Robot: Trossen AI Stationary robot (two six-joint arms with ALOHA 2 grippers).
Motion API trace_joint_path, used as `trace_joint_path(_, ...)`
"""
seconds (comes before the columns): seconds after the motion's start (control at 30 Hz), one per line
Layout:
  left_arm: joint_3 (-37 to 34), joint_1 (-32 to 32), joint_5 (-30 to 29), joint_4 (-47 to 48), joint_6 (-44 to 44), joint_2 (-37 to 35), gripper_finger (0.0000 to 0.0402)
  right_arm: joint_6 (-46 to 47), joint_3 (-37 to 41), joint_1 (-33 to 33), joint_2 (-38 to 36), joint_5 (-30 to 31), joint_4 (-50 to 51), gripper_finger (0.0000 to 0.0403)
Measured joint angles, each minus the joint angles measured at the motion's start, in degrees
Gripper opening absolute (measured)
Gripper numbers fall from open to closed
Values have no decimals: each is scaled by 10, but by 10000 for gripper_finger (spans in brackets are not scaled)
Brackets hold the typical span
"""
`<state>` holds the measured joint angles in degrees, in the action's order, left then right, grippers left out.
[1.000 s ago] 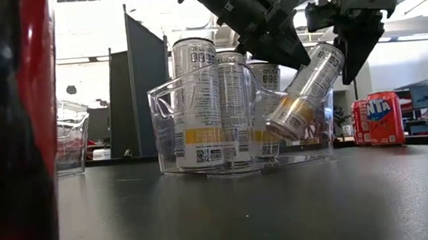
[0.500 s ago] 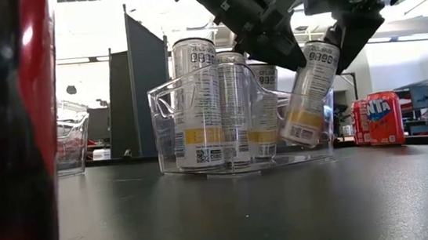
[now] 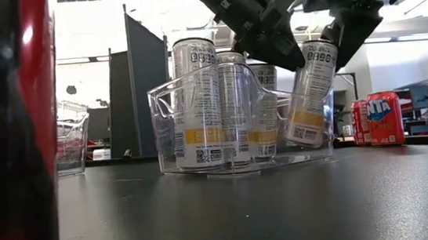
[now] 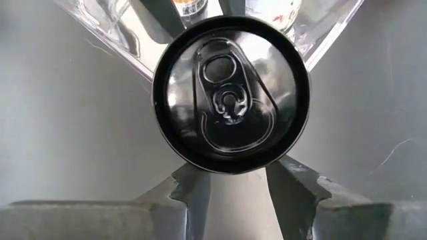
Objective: Sort soda cans
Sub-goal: Put the white soda can into the middle transparent bin
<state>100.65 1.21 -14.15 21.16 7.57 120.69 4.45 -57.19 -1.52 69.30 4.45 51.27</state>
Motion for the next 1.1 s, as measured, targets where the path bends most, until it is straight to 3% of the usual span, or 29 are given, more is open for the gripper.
trace_joint_path(0.3,1,0,1,7,6,0,122,-14,-9,0,2,2,3,161)
trace_joint_path(1.1,2,1,23,8,29,0,259,-4,-10,0,3,-1,-2,161)
